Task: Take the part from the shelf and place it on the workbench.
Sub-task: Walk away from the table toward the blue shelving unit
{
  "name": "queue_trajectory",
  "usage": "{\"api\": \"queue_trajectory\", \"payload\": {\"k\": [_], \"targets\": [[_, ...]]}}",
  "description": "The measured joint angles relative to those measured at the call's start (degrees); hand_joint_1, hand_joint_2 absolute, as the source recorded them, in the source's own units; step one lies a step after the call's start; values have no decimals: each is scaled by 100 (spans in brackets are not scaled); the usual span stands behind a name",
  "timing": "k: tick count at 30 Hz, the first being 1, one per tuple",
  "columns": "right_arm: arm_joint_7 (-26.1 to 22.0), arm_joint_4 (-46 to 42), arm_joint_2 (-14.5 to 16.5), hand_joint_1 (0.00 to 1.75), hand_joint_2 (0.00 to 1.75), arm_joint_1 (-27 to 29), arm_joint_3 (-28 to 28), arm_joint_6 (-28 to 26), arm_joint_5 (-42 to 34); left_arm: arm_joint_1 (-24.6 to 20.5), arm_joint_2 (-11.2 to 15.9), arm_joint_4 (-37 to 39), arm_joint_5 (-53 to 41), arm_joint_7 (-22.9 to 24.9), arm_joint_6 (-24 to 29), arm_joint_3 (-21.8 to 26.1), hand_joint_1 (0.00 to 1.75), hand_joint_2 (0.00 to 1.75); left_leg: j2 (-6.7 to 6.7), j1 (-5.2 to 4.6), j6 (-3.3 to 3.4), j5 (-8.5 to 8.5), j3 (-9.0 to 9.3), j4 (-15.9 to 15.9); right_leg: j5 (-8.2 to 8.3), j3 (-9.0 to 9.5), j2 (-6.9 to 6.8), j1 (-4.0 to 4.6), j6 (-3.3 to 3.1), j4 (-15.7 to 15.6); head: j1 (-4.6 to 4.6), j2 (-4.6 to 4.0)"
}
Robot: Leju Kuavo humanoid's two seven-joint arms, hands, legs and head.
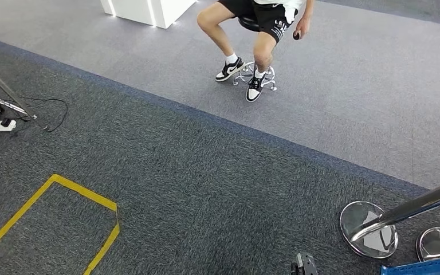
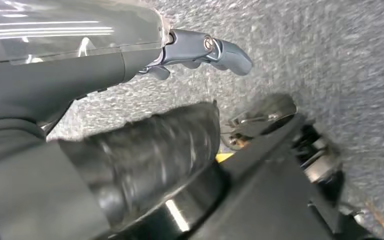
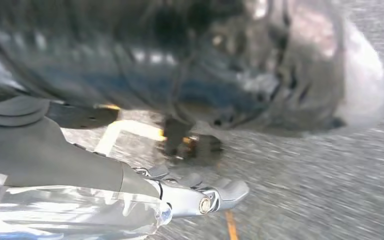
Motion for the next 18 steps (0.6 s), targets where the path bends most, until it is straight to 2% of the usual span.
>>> {"api": "queue_trajectory", "payload": {"k": [2, 3, 5, 6, 7, 8, 9, 10, 12, 14, 16, 17, 18], "targets": [[636, 45, -3, 0, 0, 3, -2, 220, 191, -112, 72, 0, -185, 480, -224, 92, 0, 175, -57, 26, -59, -111, -48, 126, 35, -12, 57, -5, -75, -31, -9, 0], [1050, 68, -11, 0, 0, -29, 11, 369, 300, -168, 121, 0, -342, 851, -367, 116, 0, 175, -121, 36, -86, -253, -146, 337, 56, -25, 89, -15, -110, -46, -18, 0], [1763, 118, -34, 0, 0, -114, 42, 722, 430, -218, 202, 0, -726, 1594, -603, 135, 0, 175, -245, 48, -122, -614, -469, 1014, 82, -61, 167, -11, -150, -49, -39, 0], [1999, 148, -43, 0, 0, -148, 52, 902, 443, -206, 235, 0, -898, 1892, -681, 133, 0, 175, -268, 50, -128, -731, -622, 1333, 89, -73, 214, -1, -160, -47, -39, 0], [2176, 177, -49, 0, 0, -167, 55, 1066, 442, -184, 264, 0, -1016, 2112, -744, 127, 0, 175, -281, 51, -125, -744, -706, 1501, 91, -77, 267, 9, -163, -42, -39, 0], [2309, 208, -50, 0, 0, -176, 56, 1202, 433, -155, 295, 0, -1087, 2280, -805, 121, 0, 175, -292, 50, -111, -650, -698, 1472, 92, -77, 324, 17, -165, -36, -39, 0], [2413, 235, -50, 0, 0, -179, 56, 1294, 412, -121, 322, 0, -1106, 2398, -856, 116, 0, 175, -313, 46, -86, -466, -600, 1246, 92, -73, 382, 22, -164, -30, -39, 0], [2501, 257, -45, 0, 0, -180, 56, 1338, 372, -91, 351, 0, -1085, 2486, -894, 113, 0, 175, -371, 39, -51, -245, -443, 886, 94, -69, 434, 22, -162, -27, -40, 0], [2680, 296, -27, 0, 0, -184, 47, 1316, 255, -51, 404, 0, -983, 2662, -932, 115, 0, 175, -557, 21, 17, 15, -167, 252, 107, -81, 512, 21, -131, -24, -38, 0], [2843, 330, -9, 0, 0, -186, 25, 1224, 154, -43, 429, 0, -893, 2819, -899, 123, 0, 175, -654, -2, 54, 43, -84, 31, 138, -112, 566, 5, -64, -34, -34, 0], [2919, 359, -3, 0, 0, -175, 0, 1139, 111, -45, 430, 0, -849, 2883, -831, 130, 0, 175, -589, 3, 95, 91, -70, -36, 163, -125, 608, -2, 5, -48, -31, 0], [2925, 373, -1, 0, 0, -168, -12, 1107, 104, -46, 429, 0, -836, 2891, -801, 131, 0, 175, -540, 15, 124, 122, -54, -79, 122, -147, 561, 5, 29, 2, -30, 0], [2912, 384, 3, 0, 0, -165, -25, 1084, 99, -45, 428, 0, -822, 2883, -774, 132, 0, 175, -484, 28, 157, 154, -39, -123, 14, -216, 482, 15, 49, 153, -20, 0]]}}
